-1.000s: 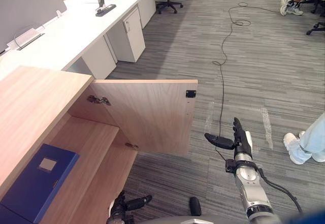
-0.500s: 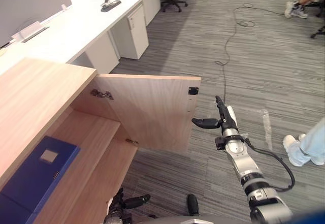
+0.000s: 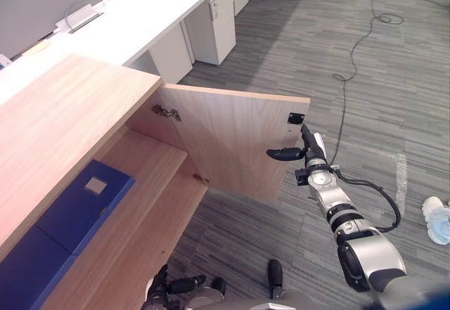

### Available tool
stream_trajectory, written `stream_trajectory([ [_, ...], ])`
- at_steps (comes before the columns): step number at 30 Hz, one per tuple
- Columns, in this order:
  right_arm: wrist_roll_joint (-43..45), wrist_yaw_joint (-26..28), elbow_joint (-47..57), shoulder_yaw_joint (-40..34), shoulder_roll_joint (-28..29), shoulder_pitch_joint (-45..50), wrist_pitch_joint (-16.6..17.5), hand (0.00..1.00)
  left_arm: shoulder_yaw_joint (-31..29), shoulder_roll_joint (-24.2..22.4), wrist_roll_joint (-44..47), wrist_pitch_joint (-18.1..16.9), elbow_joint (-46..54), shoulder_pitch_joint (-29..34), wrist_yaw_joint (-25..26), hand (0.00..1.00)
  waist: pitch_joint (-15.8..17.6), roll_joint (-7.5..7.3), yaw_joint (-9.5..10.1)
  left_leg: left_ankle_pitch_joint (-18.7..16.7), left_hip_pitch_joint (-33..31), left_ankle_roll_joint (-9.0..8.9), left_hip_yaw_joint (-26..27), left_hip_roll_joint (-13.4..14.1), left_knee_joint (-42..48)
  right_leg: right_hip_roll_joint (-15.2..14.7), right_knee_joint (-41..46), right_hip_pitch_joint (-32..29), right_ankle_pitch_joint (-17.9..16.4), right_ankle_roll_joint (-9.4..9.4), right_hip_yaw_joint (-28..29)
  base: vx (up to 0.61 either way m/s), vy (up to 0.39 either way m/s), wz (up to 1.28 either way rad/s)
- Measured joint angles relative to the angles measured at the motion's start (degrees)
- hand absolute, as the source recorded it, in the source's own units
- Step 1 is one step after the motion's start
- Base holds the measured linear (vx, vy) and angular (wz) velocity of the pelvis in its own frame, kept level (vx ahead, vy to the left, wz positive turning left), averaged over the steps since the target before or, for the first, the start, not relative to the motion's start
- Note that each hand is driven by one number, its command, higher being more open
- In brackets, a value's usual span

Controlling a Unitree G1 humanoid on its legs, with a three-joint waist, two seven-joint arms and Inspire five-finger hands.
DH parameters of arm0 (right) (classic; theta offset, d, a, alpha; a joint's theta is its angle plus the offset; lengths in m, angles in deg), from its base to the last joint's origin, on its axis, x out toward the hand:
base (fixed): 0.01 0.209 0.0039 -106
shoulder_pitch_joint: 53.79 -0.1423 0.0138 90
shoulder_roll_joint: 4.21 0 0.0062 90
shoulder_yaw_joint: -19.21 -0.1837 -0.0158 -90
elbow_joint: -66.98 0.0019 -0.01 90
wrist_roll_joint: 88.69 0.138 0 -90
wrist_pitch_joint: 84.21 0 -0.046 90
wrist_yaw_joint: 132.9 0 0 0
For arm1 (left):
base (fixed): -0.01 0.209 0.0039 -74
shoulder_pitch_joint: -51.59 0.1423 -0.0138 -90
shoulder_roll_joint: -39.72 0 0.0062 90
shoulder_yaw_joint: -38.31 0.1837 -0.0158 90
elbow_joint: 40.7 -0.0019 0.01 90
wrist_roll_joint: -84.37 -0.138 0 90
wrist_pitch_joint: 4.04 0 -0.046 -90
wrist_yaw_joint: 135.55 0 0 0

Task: Walk over to the cabinet, pick up the folder, carry it to the office cabinet, place the folder inside the office cabinet, then close the office cabinet door

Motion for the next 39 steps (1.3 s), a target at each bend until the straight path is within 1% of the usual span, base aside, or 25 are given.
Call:
stream_trajectory([
  [2,-0.12,-0.25,-0.03,0.08,-0.39,-0.09,-0.02,1.00,0.22,-0.02,0.12,-0.23,0.00,0.19,0.00,1.00,0.35,0.27,0.29,0.02,-0.12,-0.04,-0.41,0.05,0.00,-0.04,0.02,0.04,-0.04,-0.04,-0.38,0.02,0.004,0.08],
  [11,-2.42,1.08,-2.76,0.97,-1.90,-2.27,-0.78,1.00,0.79,-0.02,1.87,-0.71,0.56,0.12,0.08,1.00,0.73,0.43,0.30,0.05,-0.53,-0.11,-0.91,0.09,0.10,-0.25,0.03,-0.08,0.04,-0.30,-1.07,0.03,0.005,0.03],
  [14,-2.35,1.29,-2.71,3.43,-2.79,-2.34,-0.78,1.00,1.54,0.06,2.47,-0.71,0.96,0.14,0.23,1.00,0.84,0.62,0.34,0.12,-0.86,-0.22,-1.14,0.12,0.12,-0.23,0.03,-0.16,0.01,-0.33,-1.29,0.00,-0.005,0.04],
  [15,-2.23,1.36,-2.23,6.64,-3.59,-2.32,-1.06,1.00,1.65,0.06,2.53,-0.71,0.97,0.17,0.23,1.00,0.91,0.72,0.23,0.10,-0.96,-0.26,-1.06,0.19,0.12,-0.17,0.03,-0.21,0.01,-0.33,-1.23,0.01,-0.012,-0.06],
  [16,-1.92,1.52,-0.58,12.26,-5.78,-2.10,-1.81,1.00,1.66,0.10,2.53,-0.71,0.97,0.26,0.22,1.00,0.97,0.75,-0.09,0.05,-1.02,-0.33,-0.86,0.30,0.12,-0.05,0.03,-0.30,-0.07,-0.21,-1.05,0.01,-0.017,-0.08],
  [17,-1.69,2.12,0.93,15.30,-7.26,-1.71,-2.17,1.00,1.66,0.13,2.56,-0.71,0.96,0.29,0.18,1.00,1.00,0.75,-0.26,0.01,-1.01,-0.39,-0.70,0.40,0.11,0.04,0.03,-0.34,-0.12,-0.15,-0.90,0.02,-0.019,-0.15],
  [19,0.38,6.01,8.87,28.17,-14.38,-0.25,-2.50,1.00,1.51,0.27,2.88,-0.71,0.90,0.72,-0.52,1.00,0.99,0.72,-1.03,-0.28,-0.90,-0.69,0.72,1.12,0.17,0.83,0.03,-0.77,-0.07,-0.45,0.33,0.04,-0.022,-0.29],
  [21,0.56,10.17,15.29,35.68,-19.36,0.20,-2.55,1.00,1.39,0.45,2.85,-0.68,0.47,0.81,-1.25,1.00,0.98,0.72,-1.99,-0.70,-0.80,-0.93,1.66,1.77,0.39,1.55,0.03,-0.90,0.09,-1.04,1.05,0.05,-0.029,-0.31],
  [23,2.45,18.10,25.12,45.96,-25.90,0.20,-2.52,1.00,1.32,0.92,2.53,-0.69,0.07,0.74,-2.50,1.00,0.57,0.40,-3.13,-1.38,-0.60,-1.40,2.46,3.02,1.16,3.04,0.04,-0.87,0.03,-2.02,1.90,0.08,-0.068,-0.31],
  [24,3.49,21.78,28.34,48.94,-27.62,0.23,-2.51,1.00,1.23,1.14,2.22,-0.69,0.07,0.60,-3.09,1.00,0.32,0.08,-3.17,-1.38,-0.50,-1.40,2.46,3.39,1.33,3.53,0.03,-0.87,-0.04,-2.38,2.18,0.09,-0.103,-0.21],
  [25,4.99,26.85,31.95,52.79,-29.03,0.34,-2.53,1.00,1.19,1.38,2.18,-0.70,0.08,0.47,-3.85,1.00,-0.23,-0.29,-3.15,-1.38,-0.54,-1.40,2.44,3.87,1.59,4.10,0.03,-0.88,-0.26,-2.76,2.30,0.08,-0.118,-0.12],
  [26,6.22,30.52,33.98,55.09,-29.29,0.67,-2.53,1.00,1.01,1.45,2.10,-0.70,0.08,0.46,-4.33,1.00,-0.80,-0.50,-3.14,-1.38,-0.65,-1.40,2.40,4.18,1.82,4.44,0.02,-0.89,-0.38,-3.07,2.22,0.07,-0.101,-0.04],
  [27,6.88,32.83,35.21,56.69,-29.29,0.84,-2.50,1.00,0.76,1.43,1.97,-0.69,0.07,0.46,-4.58,1.00,-1.16,-0.59,-3.07,-1.38,-0.78,-1.40,2.37,4.36,2.00,4.62,0.02,-0.90,-0.48,-3.29,2.14,0.07,-0.088,0.06],
  [29,9.10,40.91,39.23,60.27,-27.90,3.23,-2.04,1.00,-0.52,1.06,1.16,-0.69,0.09,0.43,-5.28,1.00,-2.33,-0.67,-2.55,-1.27,-0.98,-1.28,2.21,4.90,2.20,5.13,0.00,-0.93,-0.82,-3.80,1.49,0.06,-0.069,0.16],
  [30,9.14,42.63,39.82,61.00,-26.97,3.99,-1.88,1.00,-0.99,0.92,1.15,-0.67,0.08,0.46,-5.51,1.00,-2.52,-0.69,-2.43,-1.21,-1.00,-1.20,2.20,4.95,2.17,5.16,0.00,-0.95,-0.88,-3.89,1.30,0.05,-0.042,0.18],
  [31,9.10,45.85,40.62,61.60,-25.60,6.09,-1.59,1.00,-2.32,0.48,1.16,-0.66,0.10,0.45,-5.80,1.00,-2.72,-0.72,-1.65,-1.10,-1.04,-1.10,2.21,4.97,2.10,5.16,0.00,-0.97,-0.93,-3.95,1.09,0.04,-0.016,0.10],
  [32,9.07,47.85,40.61,61.94,-24.73,8.38,-1.03,1.00,-3.92,0.06,1.19,-0.62,0.08,0.56,-5.85,1.00,-2.94,-0.79,-0.71,-1.10,-1.08,-1.09,2.22,4.96,1.98,5.13,0.00,-1.05,-0.93,-3.96,1.04,0.03,0.002,0.08],
  [33,8.92,48.82,40.53,61.96,-24.67,9.88,-0.83,1.00,-5.12,0.00,1.27,-0.54,0.07,0.78,-5.86,1.00,-3.02,-0.91,-0.11,-1.10,-1.11,-1.09,2.23,4.86,1.86,4.98,0.00,-1.08,-0.95,-3.96,0.87,0.02,0.018,0.06],
  [34,8.78,49.31,40.25,61.96,-24.70,10.54,-0.79,1.00,-6.10,0.02,1.38,-0.47,0.07,1.03,-5.86,1.00,-3.10,-1.07,0.01,-1.10,-1.14,-1.09,2.23,4.79,1.76,4.86,0.00,-1.12,-0.95,-3.95,0.74,0.00,0.035,0.09],
  [35,8.43,49.81,38.82,61.94,-24.85,11.75,-0.78,1.00,-9.55,0.13,1.86,-0.13,0.04,2.18,-5.86,1.00,-3.59,-1.75,0.09,-1.10,-1.18,-1.09,2.23,4.56,1.29,4.57,-0.01,-1.30,-1.00,-3.92,0.50,-0.01,0.037,0.06],
  [36,8.10,49.94,38.10,61.91,-25.02,12.14,-0.79,1.00,-11.26,0.24,2.15,-0.02,-0.09,2.74,-5.85,1.00,-3.88,-2.17,0.17,-1.10,-1.22,-1.09,2.23,4.42,1.15,4.42,-0.01,-1.41,-0.97,-3.84,0.48,-0.01,0.055,0.07],
  [37,6.27,50.16,36.99,61.45,-25.56,13.08,-0.81,1.00,-14.31,0.39,3.07,0.25,-0.66,3.54,-5.83,1.00,-4.38,-2.92,0.24,-1.09,-1.25,-1.09,2.11,4.05,1.05,4.04,0.00,-1.36,-0.79,-3.43,0.41,-0.01,0.051,0.07],
  [38,5.67,50.22,36.30,60.95,-25.86,13.79,-0.81,1.00,-15.67,0.44,3.69,0.63,-0.94,3.85,-5.79,1.00,-4.56,-3.22,0.32,-1.08,-1.21,-1.09,1.89,3.84,1.05,3.82,0.00,-1.19,-0.69,-3.08,0.27,-0.02,0.092,0.16],
  [39,3.45,50.30,34.62,59.85,-26.36,15.84,-0.87,1.00,-18.72,0.42,5.17,1.34,-1.09,4.95,-5.84,1.00,-5.03,-3.88,0.67,-1.08,-1.11,-1.08,1.56,3.21,1.02,3.08,-0.02,-0.63,-0.75,-2.65,-0.10,-0.03,0.109,0.16],
])
